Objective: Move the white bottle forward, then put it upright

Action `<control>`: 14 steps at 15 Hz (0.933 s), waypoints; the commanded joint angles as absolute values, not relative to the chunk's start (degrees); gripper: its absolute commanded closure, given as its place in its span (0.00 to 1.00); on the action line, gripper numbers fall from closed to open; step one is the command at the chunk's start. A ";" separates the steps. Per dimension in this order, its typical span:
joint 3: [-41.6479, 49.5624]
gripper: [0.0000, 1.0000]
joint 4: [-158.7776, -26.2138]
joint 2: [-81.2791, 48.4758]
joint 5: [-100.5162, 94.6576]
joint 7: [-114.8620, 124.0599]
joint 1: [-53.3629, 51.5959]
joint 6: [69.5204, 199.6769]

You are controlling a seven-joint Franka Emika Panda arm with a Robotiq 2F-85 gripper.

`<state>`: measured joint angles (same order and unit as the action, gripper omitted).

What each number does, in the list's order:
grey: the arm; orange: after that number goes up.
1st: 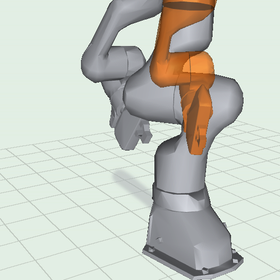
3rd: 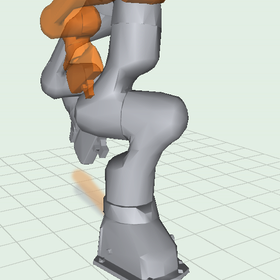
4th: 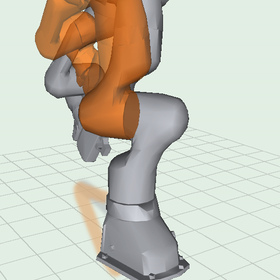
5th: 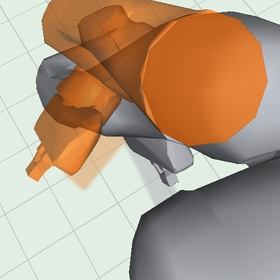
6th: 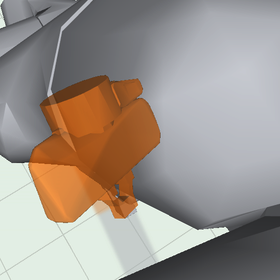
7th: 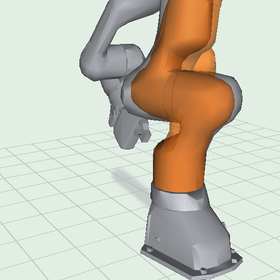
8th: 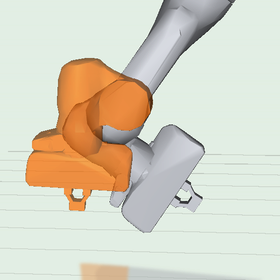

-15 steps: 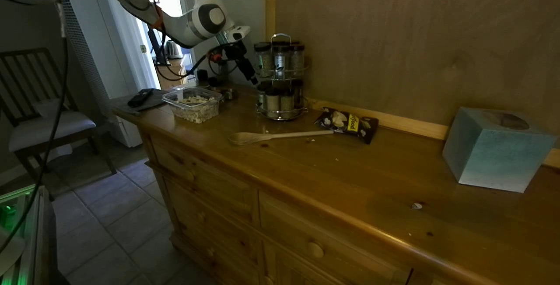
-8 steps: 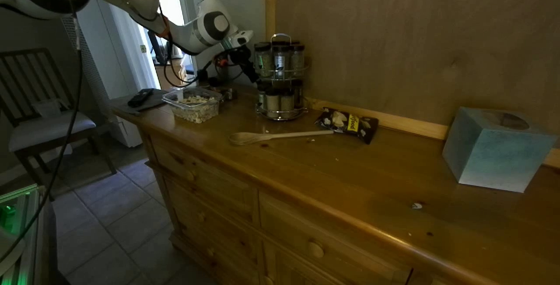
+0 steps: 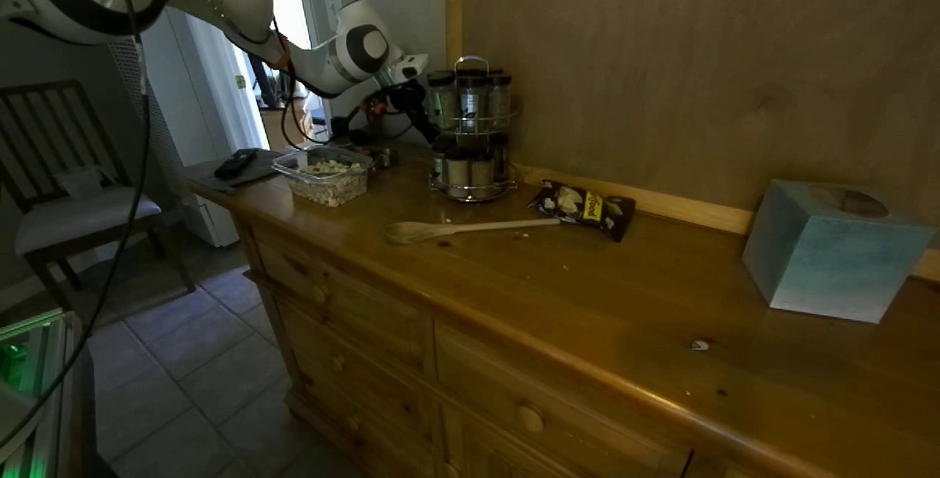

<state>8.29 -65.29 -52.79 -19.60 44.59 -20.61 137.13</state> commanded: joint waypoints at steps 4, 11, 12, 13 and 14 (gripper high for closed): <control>9.08 0.21 -61.84 -55.47 -18.85 43.73 -20.77 137.12; 9.66 0.24 -61.48 -56.25 -18.57 44.66 -20.64 136.78; 9.77 0.26 -61.47 -56.35 -18.52 44.72 -20.62 136.73; 9.82 0.31 -61.48 -56.41 -18.44 44.77 -20.59 136.65; 9.79 0.38 -61.50 -56.45 -18.32 44.68 -20.52 136.58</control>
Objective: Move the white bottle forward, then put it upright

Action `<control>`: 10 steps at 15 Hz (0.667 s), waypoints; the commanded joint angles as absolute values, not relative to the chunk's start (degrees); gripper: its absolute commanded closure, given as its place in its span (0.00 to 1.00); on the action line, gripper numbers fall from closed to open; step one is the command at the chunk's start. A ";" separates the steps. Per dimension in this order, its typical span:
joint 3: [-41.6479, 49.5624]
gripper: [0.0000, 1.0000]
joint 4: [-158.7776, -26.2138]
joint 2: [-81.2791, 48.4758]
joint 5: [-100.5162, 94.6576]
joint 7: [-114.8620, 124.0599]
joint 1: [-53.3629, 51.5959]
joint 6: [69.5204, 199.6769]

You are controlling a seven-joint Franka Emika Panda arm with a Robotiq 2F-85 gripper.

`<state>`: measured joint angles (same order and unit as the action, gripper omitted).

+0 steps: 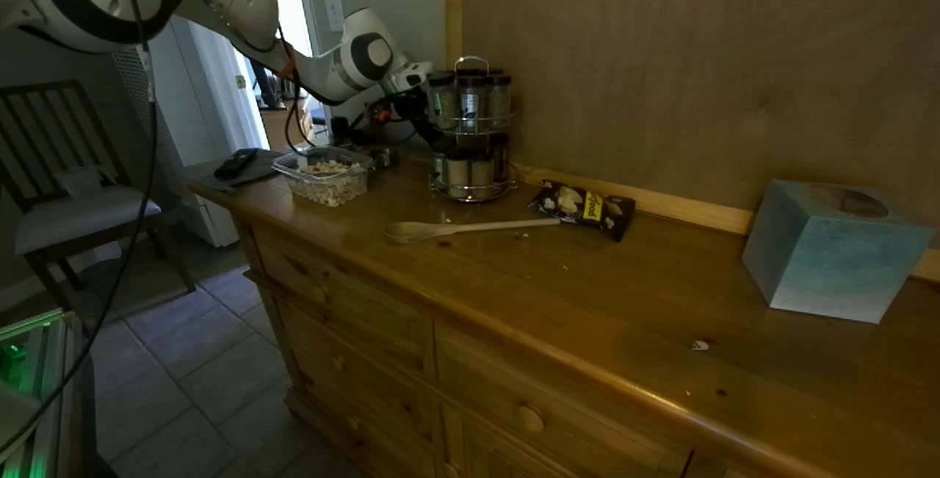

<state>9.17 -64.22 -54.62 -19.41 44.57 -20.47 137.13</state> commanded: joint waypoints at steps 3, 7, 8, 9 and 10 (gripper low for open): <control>9.65 0.64 -61.53 -56.46 -18.11 44.53 -20.44 136.48; 8.89 0.81 -61.81 -55.88 -17.55 43.66 -20.35 135.97; 7.94 0.81 -62.04 -55.43 -16.75 42.82 -20.06 135.32; 7.44 0.81 -62.13 -55.10 -16.16 42.57 -20.03 134.55; 6.78 0.81 -62.32 -54.57 -15.40 42.19 -20.01 133.55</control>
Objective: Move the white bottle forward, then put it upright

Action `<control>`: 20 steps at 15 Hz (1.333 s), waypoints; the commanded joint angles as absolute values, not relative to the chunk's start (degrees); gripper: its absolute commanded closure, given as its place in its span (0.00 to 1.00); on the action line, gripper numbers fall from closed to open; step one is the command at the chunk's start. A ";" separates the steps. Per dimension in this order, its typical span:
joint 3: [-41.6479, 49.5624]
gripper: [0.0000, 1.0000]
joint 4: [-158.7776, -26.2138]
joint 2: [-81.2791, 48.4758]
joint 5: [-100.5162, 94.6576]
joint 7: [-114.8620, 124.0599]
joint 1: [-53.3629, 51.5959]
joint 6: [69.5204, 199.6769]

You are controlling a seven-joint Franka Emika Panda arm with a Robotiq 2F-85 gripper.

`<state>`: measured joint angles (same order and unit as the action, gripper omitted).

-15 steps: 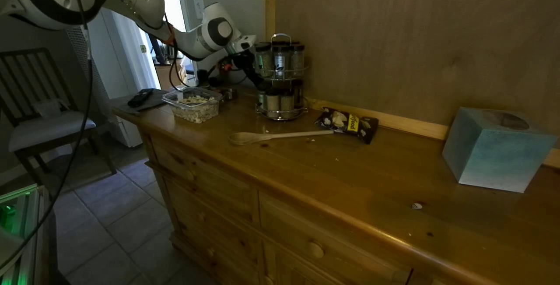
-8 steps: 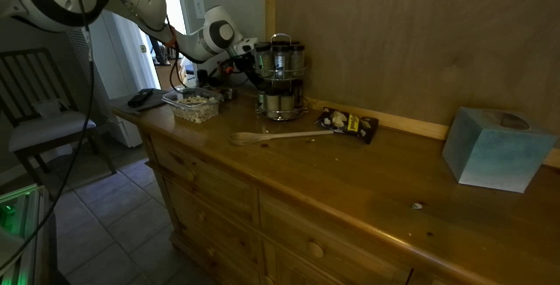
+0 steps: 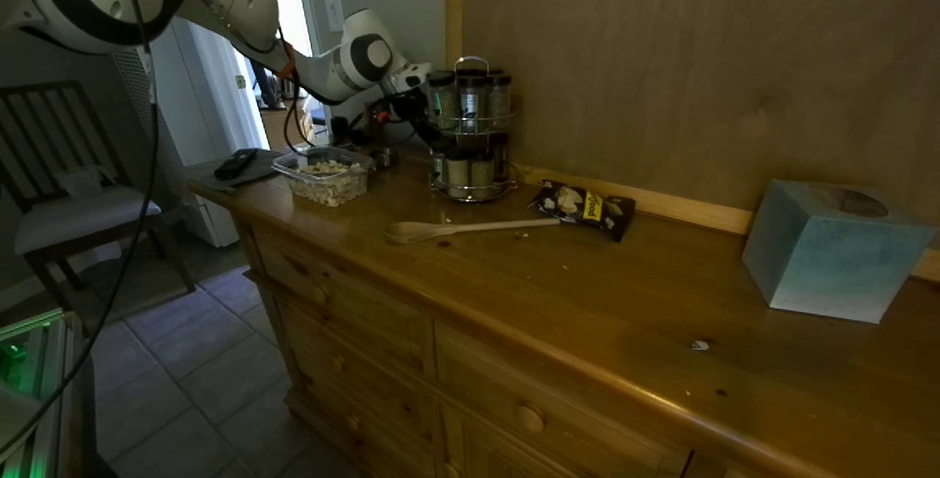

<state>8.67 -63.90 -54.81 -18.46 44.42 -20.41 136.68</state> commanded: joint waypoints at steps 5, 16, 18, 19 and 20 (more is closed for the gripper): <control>4.79 0.81 -63.92 -51.54 -13.37 41.47 -20.92 127.90; 6.37 0.81 -79.26 -38.37 -23.92 37.97 -24.54 119.48; 7.24 0.81 -81.85 -35.28 -27.09 38.67 -24.68 120.31; 6.72 0.81 -83.16 -33.85 -27.30 37.72 -24.16 120.21; 5.11 0.81 -85.08 -32.00 -25.94 35.25 -22.97 120.10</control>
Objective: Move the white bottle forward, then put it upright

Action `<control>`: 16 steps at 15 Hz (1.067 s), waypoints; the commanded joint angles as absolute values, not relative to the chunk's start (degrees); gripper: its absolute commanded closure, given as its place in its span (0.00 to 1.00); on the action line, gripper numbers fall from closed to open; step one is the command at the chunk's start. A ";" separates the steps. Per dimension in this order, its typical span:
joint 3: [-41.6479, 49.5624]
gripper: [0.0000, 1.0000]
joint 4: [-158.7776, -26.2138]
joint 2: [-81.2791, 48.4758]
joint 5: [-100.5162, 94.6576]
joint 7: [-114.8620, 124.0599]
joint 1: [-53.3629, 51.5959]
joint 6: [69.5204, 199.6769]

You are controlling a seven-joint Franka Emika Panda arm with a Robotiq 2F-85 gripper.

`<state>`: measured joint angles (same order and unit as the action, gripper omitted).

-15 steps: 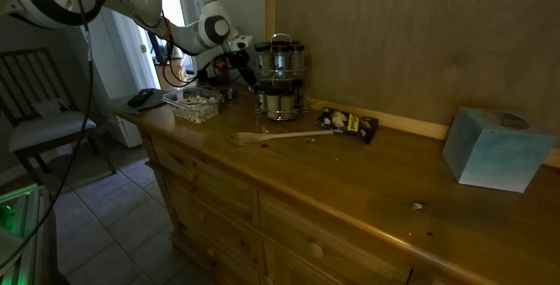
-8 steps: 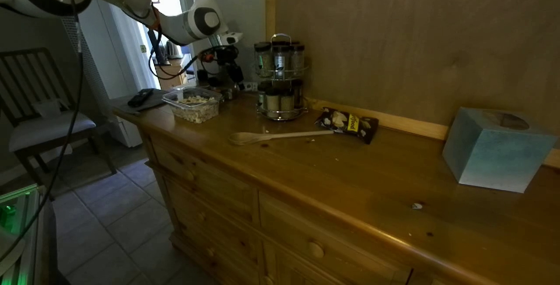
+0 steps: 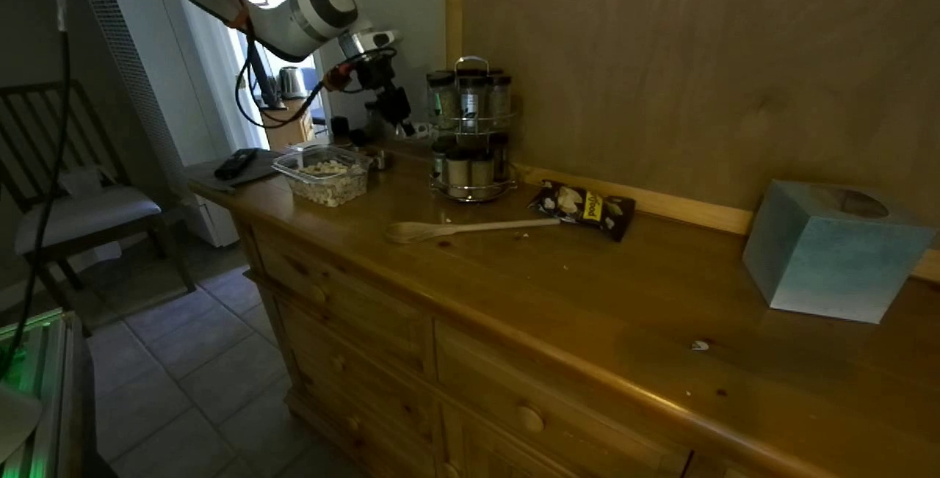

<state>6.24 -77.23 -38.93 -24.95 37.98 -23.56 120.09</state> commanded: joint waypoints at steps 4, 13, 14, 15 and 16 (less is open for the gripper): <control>1.63 0.81 -94.19 -25.18 -23.58 26.05 -20.34 120.66; 0.74 0.56 -105.29 -17.55 -26.70 25.64 -17.59 123.93; 0.68 0.56 -106.74 -16.34 -26.72 25.63 -17.11 124.72; 0.62 0.56 -107.73 -15.47 -26.72 25.62 -16.80 125.16; 0.56 0.56 -108.25 -15.01 -26.72 25.62 -16.71 125.29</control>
